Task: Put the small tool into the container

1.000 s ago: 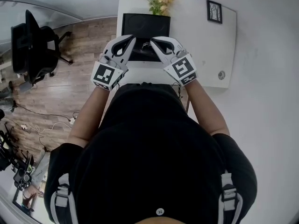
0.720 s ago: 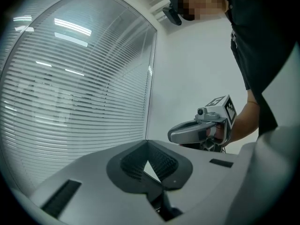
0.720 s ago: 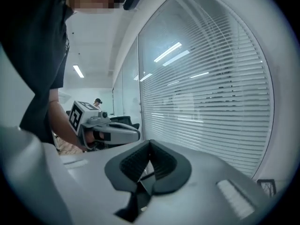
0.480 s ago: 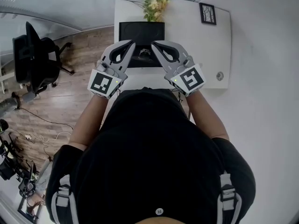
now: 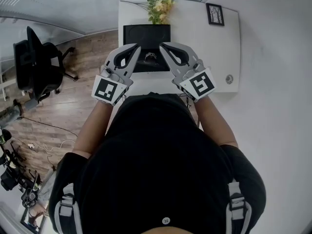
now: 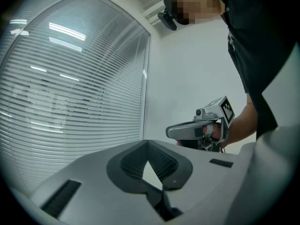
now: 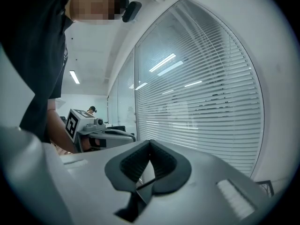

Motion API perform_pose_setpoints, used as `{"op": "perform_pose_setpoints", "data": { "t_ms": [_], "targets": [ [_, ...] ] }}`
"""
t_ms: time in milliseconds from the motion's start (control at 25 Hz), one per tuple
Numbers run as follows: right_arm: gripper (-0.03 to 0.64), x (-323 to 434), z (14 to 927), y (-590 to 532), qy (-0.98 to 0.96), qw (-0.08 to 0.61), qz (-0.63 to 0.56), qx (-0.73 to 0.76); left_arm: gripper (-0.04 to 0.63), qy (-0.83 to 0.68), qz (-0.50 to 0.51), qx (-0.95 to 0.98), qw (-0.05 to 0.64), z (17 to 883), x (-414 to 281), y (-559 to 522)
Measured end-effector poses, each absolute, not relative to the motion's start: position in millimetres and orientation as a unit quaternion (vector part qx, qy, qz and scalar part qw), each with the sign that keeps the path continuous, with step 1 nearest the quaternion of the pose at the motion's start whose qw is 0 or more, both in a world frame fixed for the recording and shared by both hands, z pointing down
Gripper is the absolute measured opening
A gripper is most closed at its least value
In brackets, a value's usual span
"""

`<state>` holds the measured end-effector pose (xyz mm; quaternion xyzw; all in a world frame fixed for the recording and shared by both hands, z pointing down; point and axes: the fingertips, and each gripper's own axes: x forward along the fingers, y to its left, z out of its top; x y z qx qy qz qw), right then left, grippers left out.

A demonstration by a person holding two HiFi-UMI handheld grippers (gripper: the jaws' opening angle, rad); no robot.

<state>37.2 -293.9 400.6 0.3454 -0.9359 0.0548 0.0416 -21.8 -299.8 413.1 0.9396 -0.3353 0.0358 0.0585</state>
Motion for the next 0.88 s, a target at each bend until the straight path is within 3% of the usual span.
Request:
{"op": "perform_pose_setpoints", "data": {
  "t_ms": [880],
  "targets": [
    [0.011,30.5,405.0,-295.2,-0.937,0.048,0.051,0.341,0.008,-0.338,0.034,0.939,0.06,411.6,-26.2,-303.5]
  ]
}}
